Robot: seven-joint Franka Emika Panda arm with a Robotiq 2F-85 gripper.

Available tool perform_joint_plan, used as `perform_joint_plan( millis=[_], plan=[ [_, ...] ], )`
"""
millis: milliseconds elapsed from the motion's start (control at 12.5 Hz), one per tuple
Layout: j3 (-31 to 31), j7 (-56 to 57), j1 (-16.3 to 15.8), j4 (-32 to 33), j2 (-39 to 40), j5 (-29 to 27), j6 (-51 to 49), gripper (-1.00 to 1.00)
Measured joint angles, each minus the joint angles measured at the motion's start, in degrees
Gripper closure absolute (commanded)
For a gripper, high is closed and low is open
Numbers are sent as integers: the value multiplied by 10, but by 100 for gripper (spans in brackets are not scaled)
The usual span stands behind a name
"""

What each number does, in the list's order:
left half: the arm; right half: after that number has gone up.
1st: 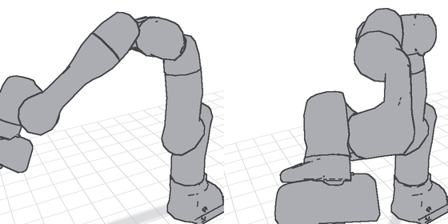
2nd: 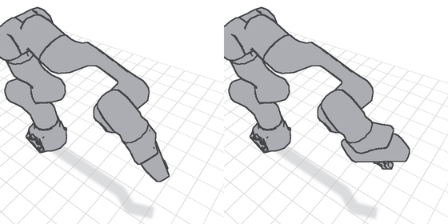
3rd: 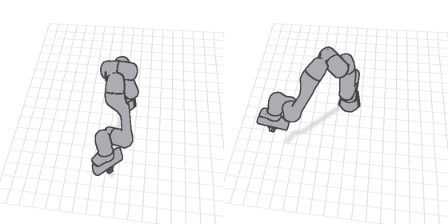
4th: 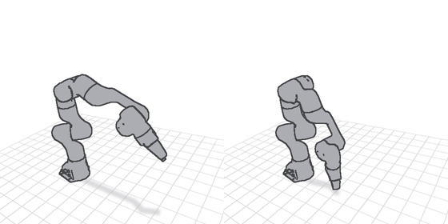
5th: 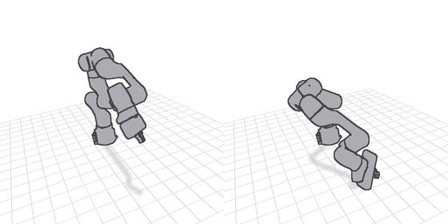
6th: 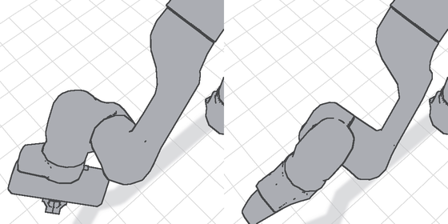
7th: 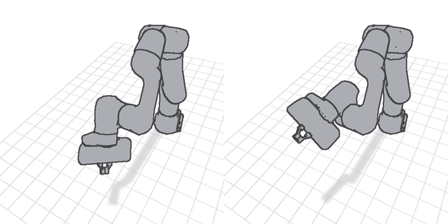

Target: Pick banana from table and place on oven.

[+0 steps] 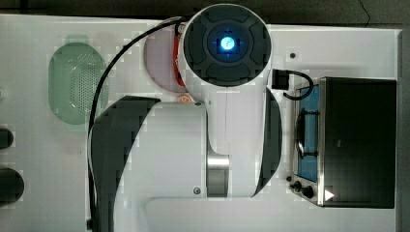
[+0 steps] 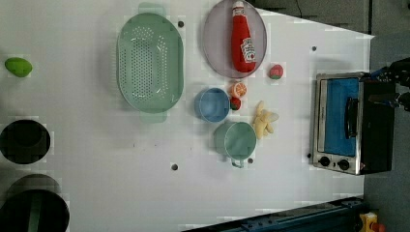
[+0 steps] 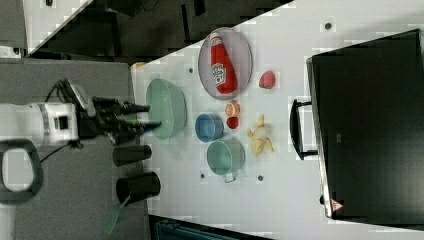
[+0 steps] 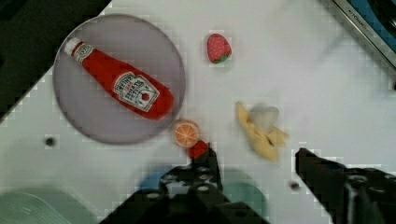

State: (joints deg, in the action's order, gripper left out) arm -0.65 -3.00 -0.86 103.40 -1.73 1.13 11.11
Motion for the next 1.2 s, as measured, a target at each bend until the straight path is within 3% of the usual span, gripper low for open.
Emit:
perform_joint_plan(
  millis=[240,400,560,880,1200],
  plan=[
    [-8,-3,16,153,-186,-4,-124,-99],
    [-12,-3,18,152,-276,-2,-118,-100],
    [-3,-3,17,115,-302,-16,-97,-100],
    [-9,-3,17,130,-227,-3,-18,-100],
    [-16,-6,22,191,-55,2,74,-100]
  ],
)
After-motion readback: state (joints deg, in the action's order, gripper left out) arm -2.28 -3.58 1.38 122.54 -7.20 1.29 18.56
